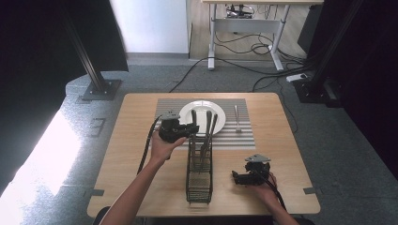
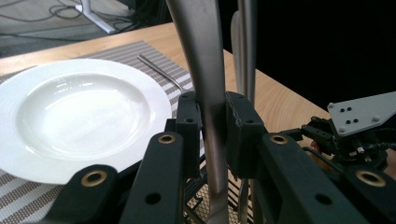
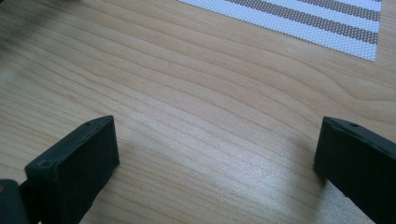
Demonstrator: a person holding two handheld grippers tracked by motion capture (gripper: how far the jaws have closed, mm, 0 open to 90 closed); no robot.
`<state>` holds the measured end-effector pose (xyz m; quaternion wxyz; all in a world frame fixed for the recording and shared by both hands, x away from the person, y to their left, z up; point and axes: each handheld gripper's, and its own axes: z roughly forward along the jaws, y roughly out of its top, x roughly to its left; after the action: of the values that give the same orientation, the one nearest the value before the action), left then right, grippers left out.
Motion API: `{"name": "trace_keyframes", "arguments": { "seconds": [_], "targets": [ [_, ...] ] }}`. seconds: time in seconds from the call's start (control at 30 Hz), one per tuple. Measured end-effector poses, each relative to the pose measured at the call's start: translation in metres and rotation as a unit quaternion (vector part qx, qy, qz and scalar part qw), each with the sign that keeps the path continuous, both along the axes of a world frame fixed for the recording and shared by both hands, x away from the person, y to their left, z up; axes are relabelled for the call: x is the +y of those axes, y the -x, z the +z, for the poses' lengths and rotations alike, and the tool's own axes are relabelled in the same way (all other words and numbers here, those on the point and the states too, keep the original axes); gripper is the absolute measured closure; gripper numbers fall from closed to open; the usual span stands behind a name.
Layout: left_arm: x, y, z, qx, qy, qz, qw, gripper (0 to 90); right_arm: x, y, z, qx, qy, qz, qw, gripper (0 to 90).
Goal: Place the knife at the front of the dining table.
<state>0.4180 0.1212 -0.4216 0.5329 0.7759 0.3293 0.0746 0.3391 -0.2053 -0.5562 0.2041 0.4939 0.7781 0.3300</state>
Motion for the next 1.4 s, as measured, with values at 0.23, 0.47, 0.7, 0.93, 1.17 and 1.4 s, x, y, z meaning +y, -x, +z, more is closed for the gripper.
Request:
{"name": "trace_keyframes", "arguments": {
  "seconds": [0.23, 0.47, 0.7, 0.93, 1.17, 1.4],
  "targets": [
    [-0.006, 0.013, 0.016, -0.047, -0.017, 0.002, 0.9988, 79.1, 0.0, 0.0, 0.0, 0.001, 0.0, -0.001, 1.0, 0.0],
    [-0.001, 0.018, 0.031, -0.067, 0.0, 0.007, 0.9977, 79.4, 0.0, 0.0, 0.0, 0.0, 0.001, 0.001, 1.0, 0.0],
    [0.014, 0.026, 0.064, -0.095, 0.04, 0.014, 0.9946, 79.5, 0.0, 0.0, 0.0, 0.0, 0.0, 0.001, 1.0, 0.0],
    [0.028, 0.031, 0.088, -0.117, 0.058, 0.026, 0.9911, 79.5, 0.0, 0.0, 0.0, 0.001, 0.0, 0.001, 1.0, 0.0],
    [0.041, 0.035, 0.1, -0.129, 0.058, 0.045, 0.9889, 79.6, 0.0, 0.0, 0.0, 0.0, 0.0, 0.001, 1.0, 0.0],
    [0.061, 0.034, 0.103, -0.131, 0.063, 0.064, 0.9873, 79.6, 0.0, 0.0, 0.0, 0.001, 0.0, 0.001, 1.0, 0.0]
  ]
}}
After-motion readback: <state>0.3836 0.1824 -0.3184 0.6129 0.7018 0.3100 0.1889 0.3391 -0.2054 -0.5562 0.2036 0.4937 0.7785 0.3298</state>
